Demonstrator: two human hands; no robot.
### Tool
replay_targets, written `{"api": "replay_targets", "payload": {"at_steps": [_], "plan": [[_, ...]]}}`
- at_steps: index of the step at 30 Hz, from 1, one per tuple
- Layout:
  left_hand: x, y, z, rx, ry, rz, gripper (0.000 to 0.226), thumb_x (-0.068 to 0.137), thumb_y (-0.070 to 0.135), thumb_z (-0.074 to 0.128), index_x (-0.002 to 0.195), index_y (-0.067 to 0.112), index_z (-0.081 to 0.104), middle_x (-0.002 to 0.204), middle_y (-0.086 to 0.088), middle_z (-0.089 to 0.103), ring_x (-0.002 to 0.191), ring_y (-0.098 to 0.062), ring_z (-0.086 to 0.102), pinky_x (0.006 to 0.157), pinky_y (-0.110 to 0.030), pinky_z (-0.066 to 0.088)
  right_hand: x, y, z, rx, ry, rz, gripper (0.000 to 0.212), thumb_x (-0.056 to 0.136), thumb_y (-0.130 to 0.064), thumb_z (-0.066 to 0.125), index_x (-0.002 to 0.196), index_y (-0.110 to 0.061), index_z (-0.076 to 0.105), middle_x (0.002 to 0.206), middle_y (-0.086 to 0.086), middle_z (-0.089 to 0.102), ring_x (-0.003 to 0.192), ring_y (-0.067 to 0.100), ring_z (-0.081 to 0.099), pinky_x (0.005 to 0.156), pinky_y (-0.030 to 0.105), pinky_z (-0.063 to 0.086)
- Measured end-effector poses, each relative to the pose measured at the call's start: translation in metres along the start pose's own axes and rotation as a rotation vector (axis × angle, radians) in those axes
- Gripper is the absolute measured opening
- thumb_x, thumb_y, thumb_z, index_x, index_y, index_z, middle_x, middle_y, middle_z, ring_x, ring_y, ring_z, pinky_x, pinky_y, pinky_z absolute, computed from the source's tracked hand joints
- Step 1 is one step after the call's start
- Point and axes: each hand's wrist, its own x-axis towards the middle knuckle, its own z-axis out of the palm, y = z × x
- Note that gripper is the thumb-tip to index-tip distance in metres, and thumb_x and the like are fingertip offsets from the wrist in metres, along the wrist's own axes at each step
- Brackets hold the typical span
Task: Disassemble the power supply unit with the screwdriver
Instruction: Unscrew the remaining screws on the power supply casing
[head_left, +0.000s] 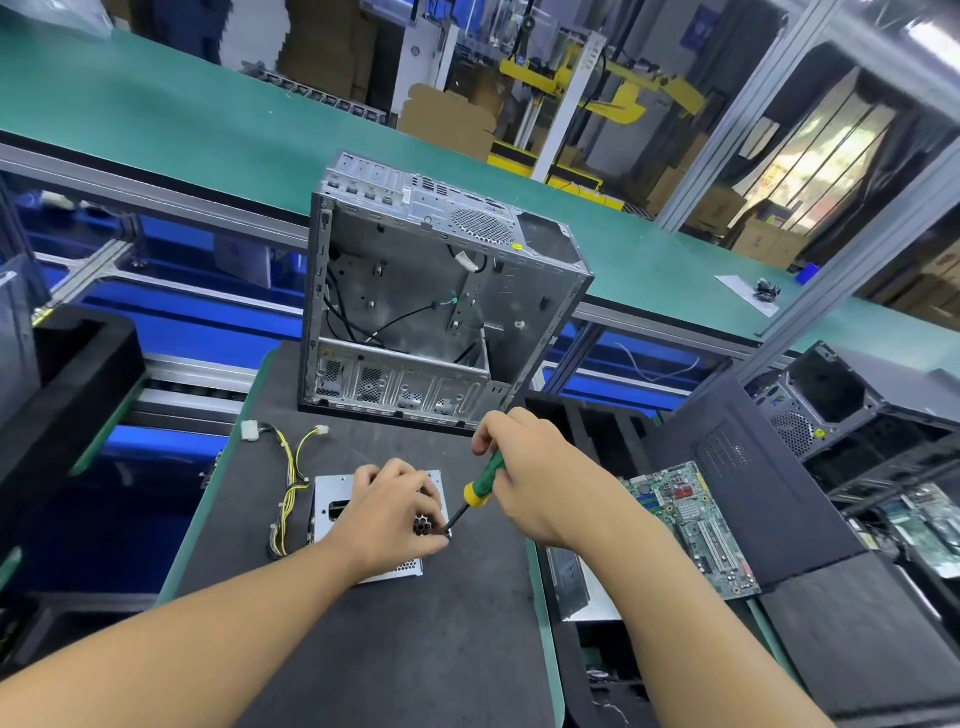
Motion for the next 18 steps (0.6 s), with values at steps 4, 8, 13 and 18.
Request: {"api": "replay_targets", "payload": {"at_steps": [4,8,13,18], "plan": [[0.001,0.005,-0.002,0.006,-0.017,0.008,0.022,0.074,0.062,0.07,0.081,0.042,0.072,0.089,0.032,0.057,0.105,0.0,0.037,0.088,-0.032,0.019,-0.003,0.004,0.0,0.023,0.007,0.008,0.027,0.093,-0.006,0.046,0.116,-0.02,0.046,0.115,0.0,0.042,0.102,0.023,0.039,0.084,0.039,0.043],[0.006,0.008,-0.004,0.013,-0.041,0.008,0.018,0.082,0.056,0.071,0.088,0.039,0.073,0.086,0.03,0.059,0.104,-0.001,0.04,0.093,-0.032,0.023,-0.006,0.01,0.002,0.036,0.005,0.017,0.028,0.094,-0.005,0.046,0.117,-0.02,0.045,0.115,0.001,0.042,0.101,0.023,0.04,0.083,0.038,0.043],[0.015,0.019,-0.005,-0.057,-0.064,0.03,0.013,0.089,0.042,0.07,0.087,0.029,0.073,0.079,0.017,0.069,0.085,-0.006,0.059,0.089,-0.03,0.039,-0.009,0.035,-0.008,0.036,0.097,0.118,0.03,0.091,-0.003,0.047,0.117,-0.018,0.047,0.115,0.004,0.044,0.102,0.026,0.041,0.085,0.039,0.041],[0.028,0.086,0.023,-0.268,-0.248,-0.009,0.013,0.096,0.026,0.065,0.095,0.018,0.075,0.087,0.007,0.074,0.076,-0.005,0.066,0.075,-0.021,0.052,-0.027,0.077,-0.019,-0.075,0.247,0.333,0.032,0.089,0.001,0.045,0.118,-0.013,0.046,0.118,0.01,0.044,0.092,0.025,0.031,0.076,0.034,0.03]]}}
